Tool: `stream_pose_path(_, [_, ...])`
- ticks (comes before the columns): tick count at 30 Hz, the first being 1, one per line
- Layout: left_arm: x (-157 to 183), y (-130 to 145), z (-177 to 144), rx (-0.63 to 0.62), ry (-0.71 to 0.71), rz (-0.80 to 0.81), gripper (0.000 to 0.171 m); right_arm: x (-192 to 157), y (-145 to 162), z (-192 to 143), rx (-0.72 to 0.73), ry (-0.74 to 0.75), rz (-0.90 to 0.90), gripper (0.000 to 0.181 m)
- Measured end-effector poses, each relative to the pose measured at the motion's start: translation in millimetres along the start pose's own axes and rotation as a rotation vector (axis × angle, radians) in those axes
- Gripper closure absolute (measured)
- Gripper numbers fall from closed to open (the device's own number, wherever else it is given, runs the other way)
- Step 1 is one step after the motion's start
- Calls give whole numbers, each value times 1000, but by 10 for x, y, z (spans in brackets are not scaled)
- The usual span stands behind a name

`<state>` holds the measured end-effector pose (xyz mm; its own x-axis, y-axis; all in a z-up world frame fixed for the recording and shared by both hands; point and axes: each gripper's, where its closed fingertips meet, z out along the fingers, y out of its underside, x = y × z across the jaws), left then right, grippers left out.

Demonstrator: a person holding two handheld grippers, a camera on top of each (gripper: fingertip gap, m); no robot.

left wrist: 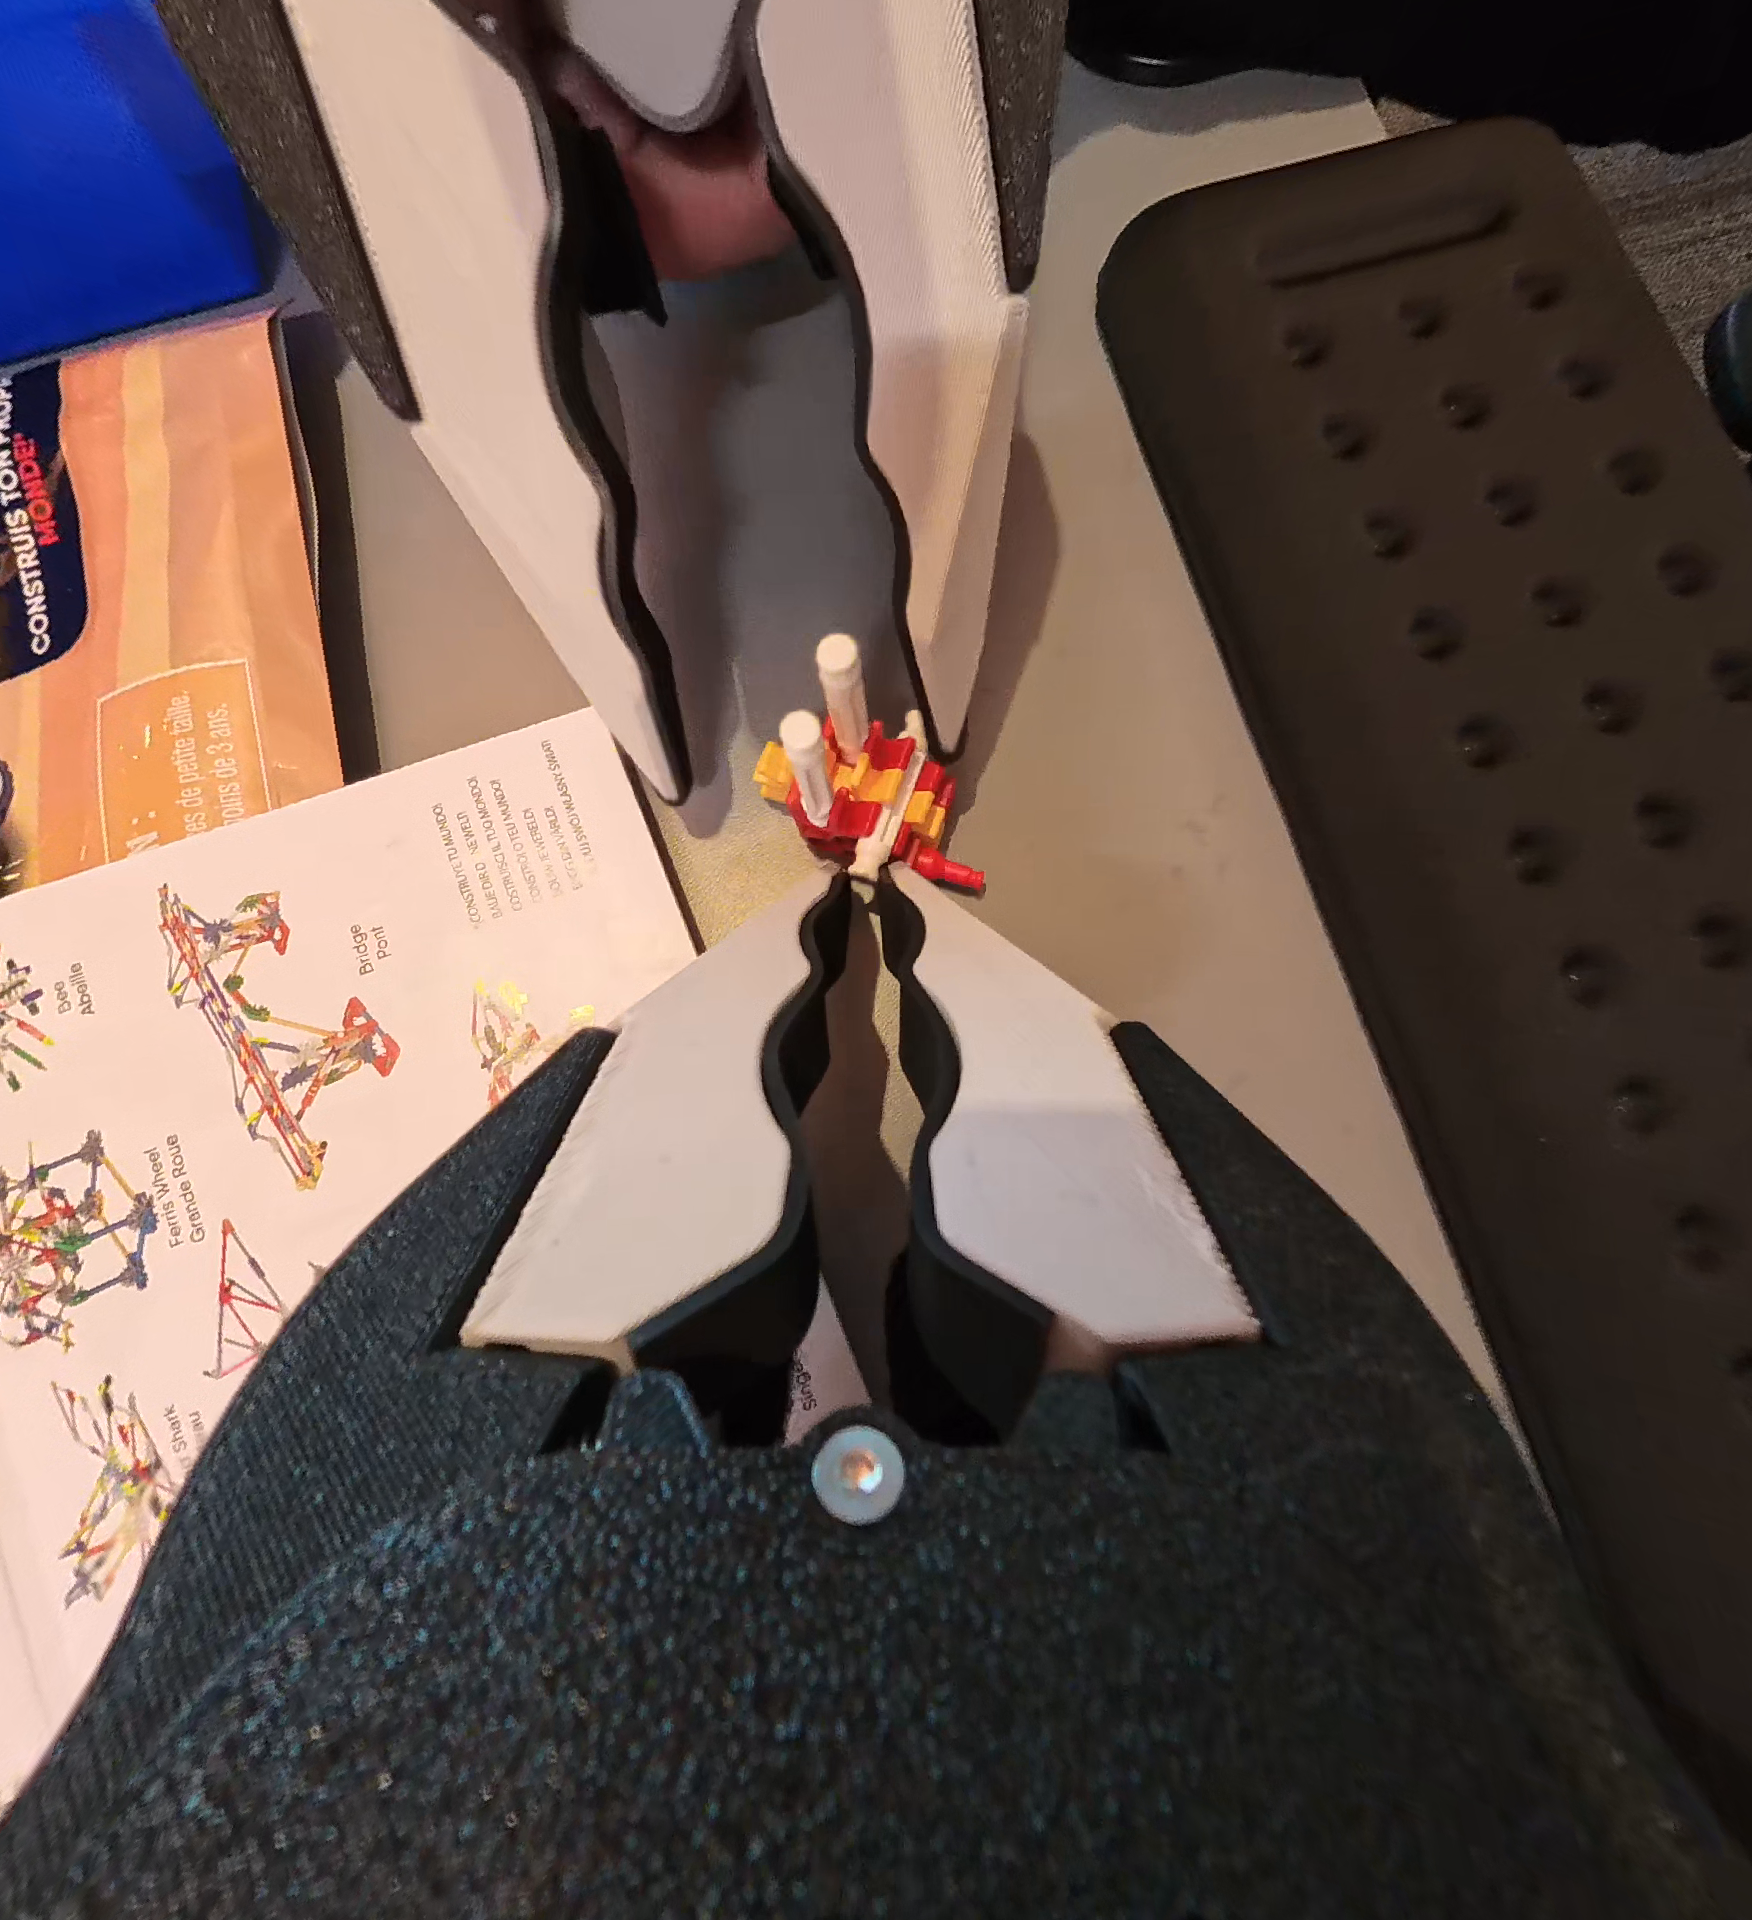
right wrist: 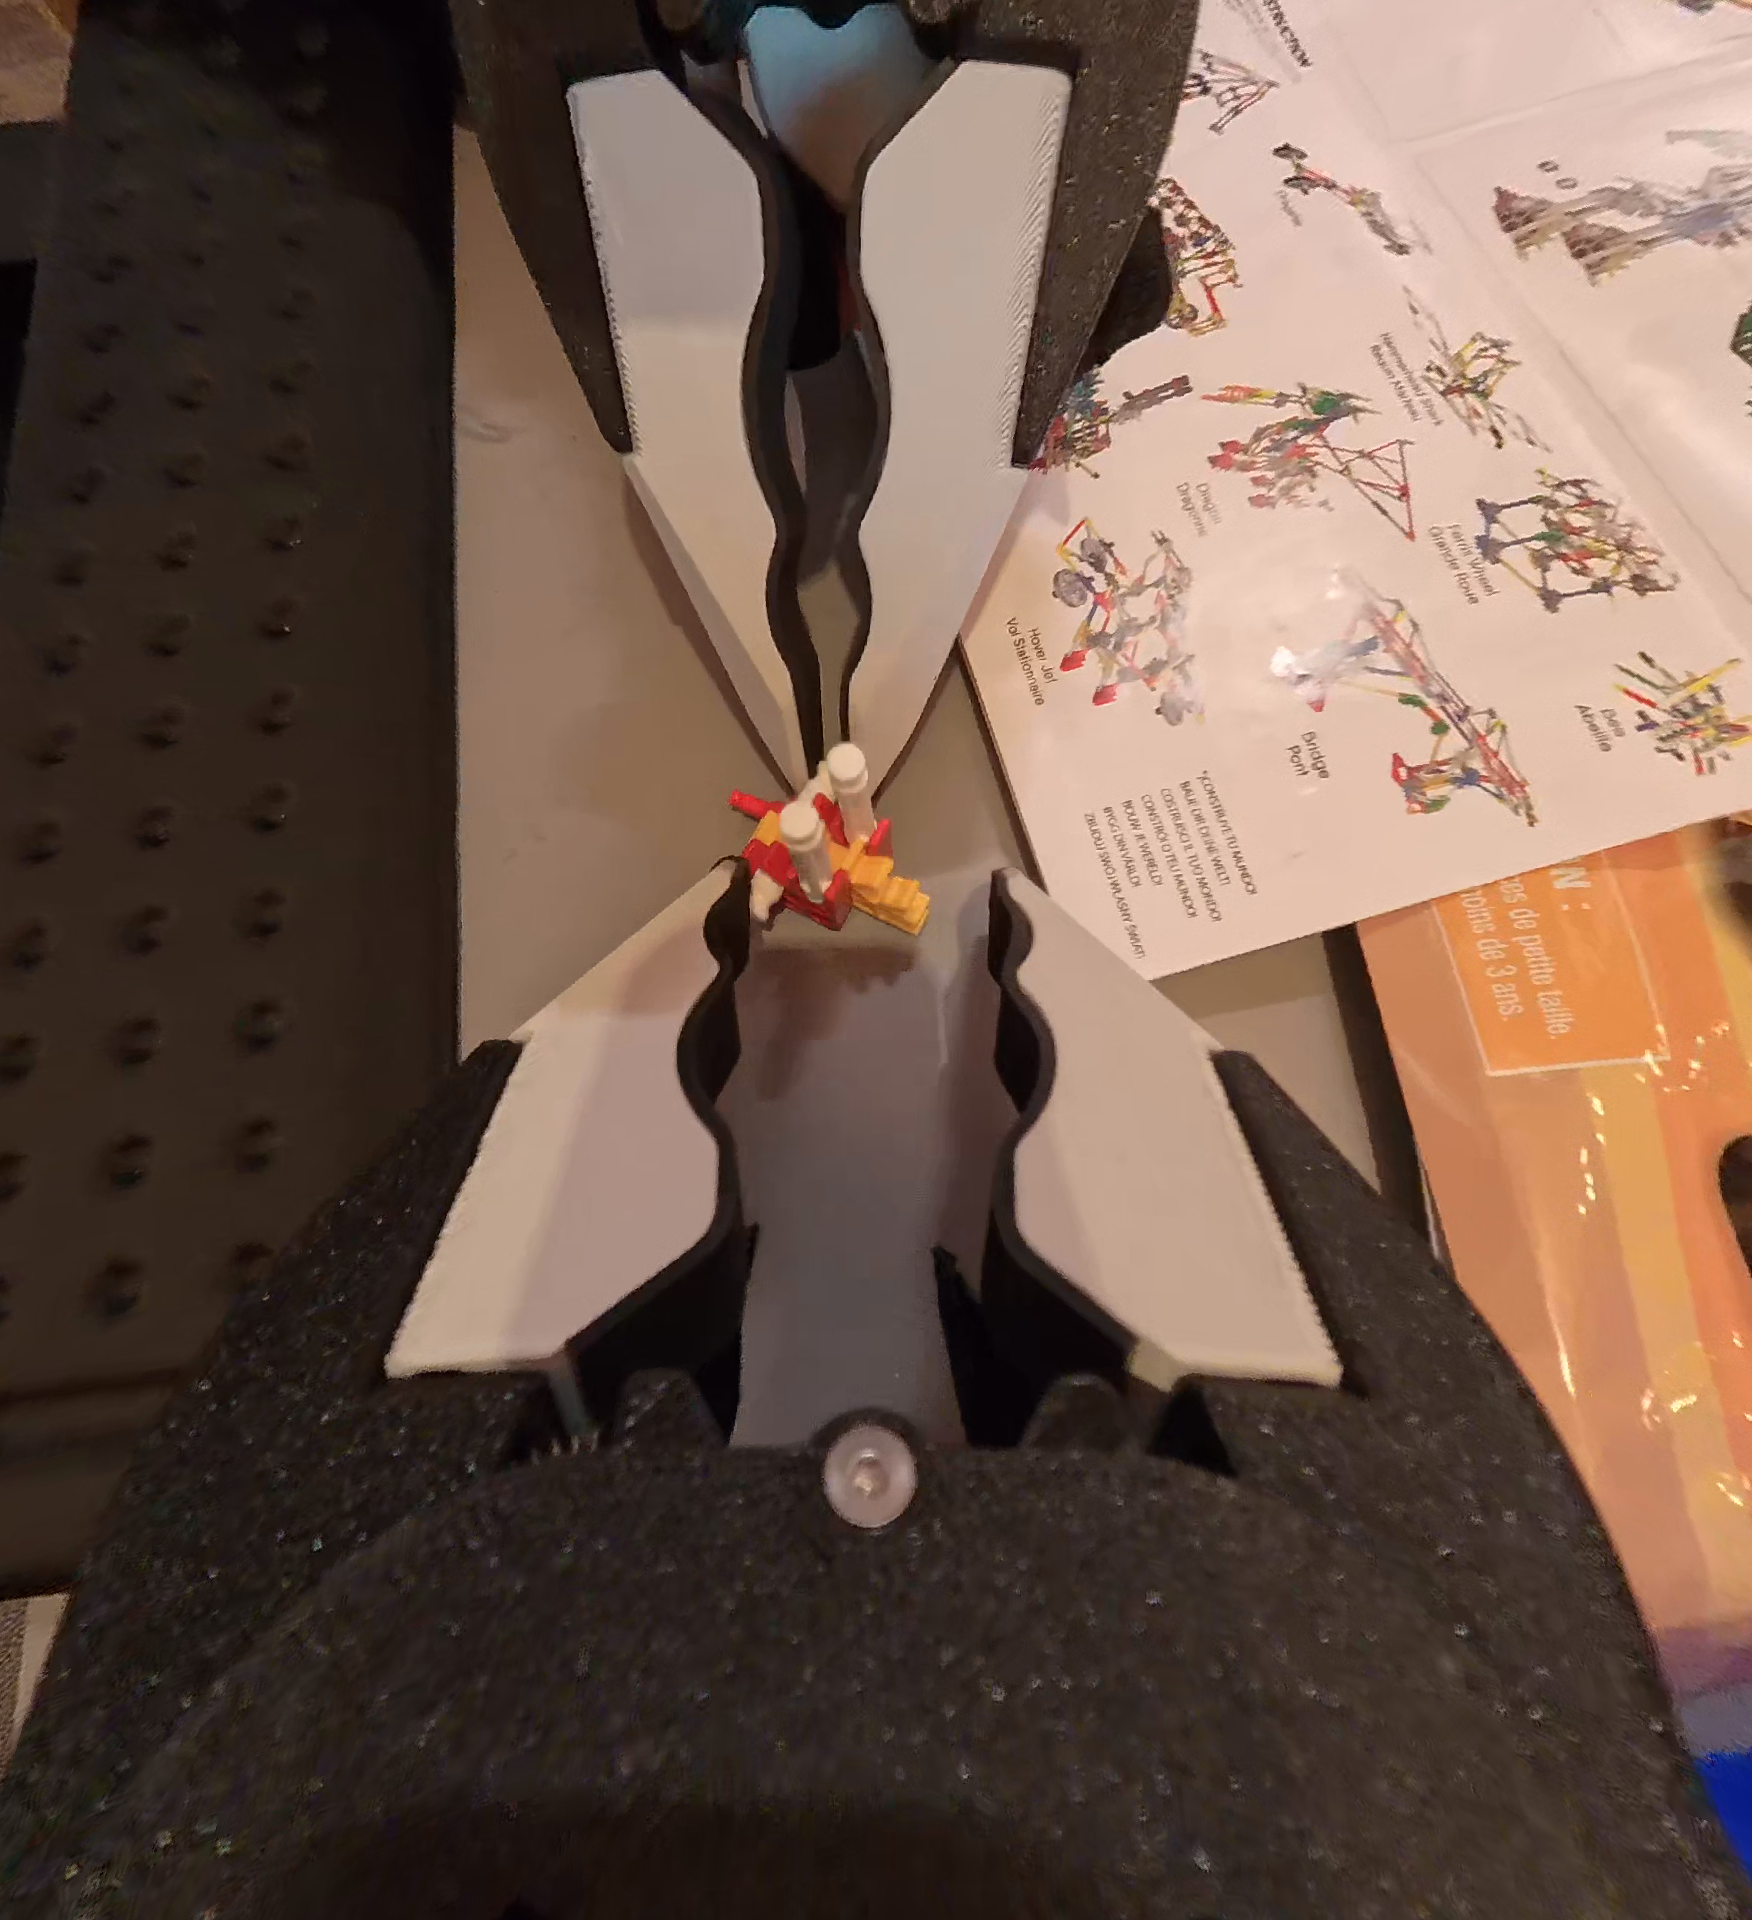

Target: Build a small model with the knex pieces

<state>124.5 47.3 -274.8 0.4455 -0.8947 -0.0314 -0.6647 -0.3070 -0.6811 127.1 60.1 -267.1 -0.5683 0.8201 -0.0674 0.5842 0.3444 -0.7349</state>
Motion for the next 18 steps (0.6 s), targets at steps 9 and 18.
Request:
stream_pose_path(9, [-15,16,-20,-19,-15,20,170,-69,-21,37,12,-49,-8,150])
stream_pose_path(18, [13,7,-60,1,7,-25,166,-70,-21,52,11,-53,-3,151])
